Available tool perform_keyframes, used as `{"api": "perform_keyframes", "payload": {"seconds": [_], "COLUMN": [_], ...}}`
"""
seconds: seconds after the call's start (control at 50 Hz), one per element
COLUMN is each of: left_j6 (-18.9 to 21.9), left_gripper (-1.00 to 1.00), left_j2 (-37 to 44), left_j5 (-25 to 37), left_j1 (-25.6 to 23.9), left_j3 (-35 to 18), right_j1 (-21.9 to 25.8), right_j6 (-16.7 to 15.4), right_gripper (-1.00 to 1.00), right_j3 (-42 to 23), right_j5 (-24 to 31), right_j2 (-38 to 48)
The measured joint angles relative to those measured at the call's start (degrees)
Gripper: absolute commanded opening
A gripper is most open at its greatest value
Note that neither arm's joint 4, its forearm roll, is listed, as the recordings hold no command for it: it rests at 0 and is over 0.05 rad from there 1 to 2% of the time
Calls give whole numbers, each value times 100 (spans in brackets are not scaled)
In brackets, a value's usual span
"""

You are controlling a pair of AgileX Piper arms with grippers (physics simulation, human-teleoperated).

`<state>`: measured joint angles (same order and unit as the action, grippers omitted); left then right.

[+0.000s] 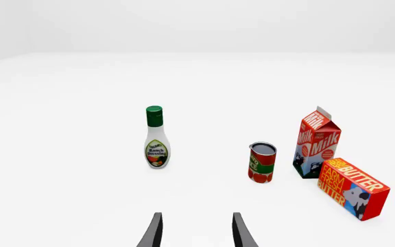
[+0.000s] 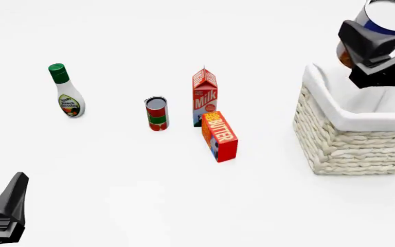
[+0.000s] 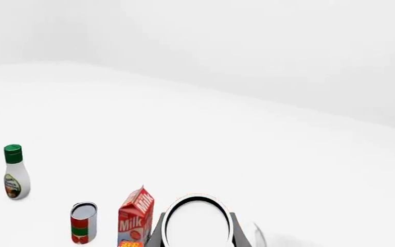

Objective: Pick the alphabet soup and place it in the basket.

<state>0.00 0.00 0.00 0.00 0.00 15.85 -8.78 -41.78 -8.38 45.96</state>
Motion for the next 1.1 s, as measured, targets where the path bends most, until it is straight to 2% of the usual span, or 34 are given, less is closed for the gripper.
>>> {"api": "perform_keyframes", "payload": {"seconds": [0.44, 1.1], "left_j6": [0, 0], "left_gripper": [100, 100], "left_j2": [0, 0], "left_j5": [0, 0], "left_j1": [0, 0], "left_j3": [0, 0], "right_j1": [-1097, -2072], "right_j6": [-69, -266], "right_gripper": [-100, -100], "right_j3": [-297, -258], "right_j5": [352, 380], "right_j2": [48, 717]}}
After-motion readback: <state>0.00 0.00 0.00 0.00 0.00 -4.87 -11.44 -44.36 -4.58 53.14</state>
